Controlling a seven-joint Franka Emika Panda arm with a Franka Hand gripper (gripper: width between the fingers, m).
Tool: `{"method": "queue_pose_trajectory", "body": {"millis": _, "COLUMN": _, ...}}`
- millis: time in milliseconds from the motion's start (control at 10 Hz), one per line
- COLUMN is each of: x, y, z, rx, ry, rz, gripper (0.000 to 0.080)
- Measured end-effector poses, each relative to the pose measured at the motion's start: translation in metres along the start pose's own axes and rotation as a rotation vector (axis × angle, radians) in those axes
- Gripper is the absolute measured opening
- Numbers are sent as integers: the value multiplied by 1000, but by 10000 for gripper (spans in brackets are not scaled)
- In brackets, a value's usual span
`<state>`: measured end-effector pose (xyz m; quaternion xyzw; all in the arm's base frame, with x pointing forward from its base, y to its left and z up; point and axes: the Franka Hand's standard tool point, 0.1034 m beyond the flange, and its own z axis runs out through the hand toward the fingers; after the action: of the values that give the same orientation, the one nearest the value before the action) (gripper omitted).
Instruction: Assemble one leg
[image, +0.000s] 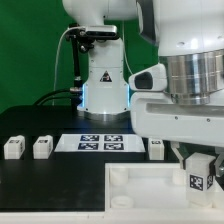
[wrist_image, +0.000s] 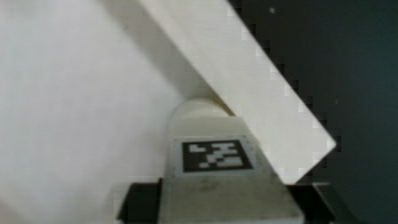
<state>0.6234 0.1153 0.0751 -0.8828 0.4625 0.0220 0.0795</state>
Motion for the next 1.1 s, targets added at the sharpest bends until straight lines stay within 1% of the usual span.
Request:
{"method": "queue_pose_trajectory", "body": {"millis": 100, "x": 0, "y": -1, "z": 0, "rx": 14, "ry": -16, "rz": 153, "gripper": 298}}
{"method": "queue_pose_trajectory", "body": {"millis": 200, "x": 1, "y": -1, "z": 1, "rx": 38, "ry": -32, "rz": 307, "gripper": 298}}
{"method": "queue_pose_trajectory", "body": {"millis": 300, "x": 2, "y": 1, "z": 2, "rx": 72, "ry": -46, "rz": 433, "gripper": 298}}
{"method": "queue_pose_trajectory", "body": {"millis": 400, "x": 1, "y": 1, "z": 3, "rx": 85, "ry": -63, "rz": 540, "gripper": 298}}
{"method": "queue_pose_trajectory", "body": {"millis": 500, "x": 1, "y": 1, "z": 3, "rx": 88, "ry": -70, "rz": 574, "gripper": 298}}
{"method": "queue_pose_trajectory", "body": {"millis": 600, "x": 1, "y": 1, "z": 3, "rx": 88, "ry": -70, "rz": 551, "gripper": 298}}
{"method": "queue_pose_trajectory", "body": {"millis": 700, "x": 1, "y": 1, "z": 3, "rx": 88, "ry": -68, "rz": 516, "gripper": 350}}
{"method": "queue_pose_trajectory", "body": {"millis": 800, "x": 0, "y": 1, "z": 4, "rx": 88, "ry": -68, "rz": 515, "gripper": 538}}
{"method": "queue_pose_trajectory", "body": {"millis": 900, "x": -2, "y": 4, "z": 6, "rx": 65, "ry": -62, "rz": 337, "gripper": 615}}
{"method": "queue_pose_trajectory", "body": {"millis": 1000, "x": -4, "y": 5, "z": 7, "rx": 56, "ry": -55, "rz": 185, "gripper": 615}}
{"method": "queue_pose_trajectory", "body": {"millis": 1100, "x": -3, "y": 6, "z": 6, "rx": 60, "ry": -51, "rz": 116, "gripper": 642}}
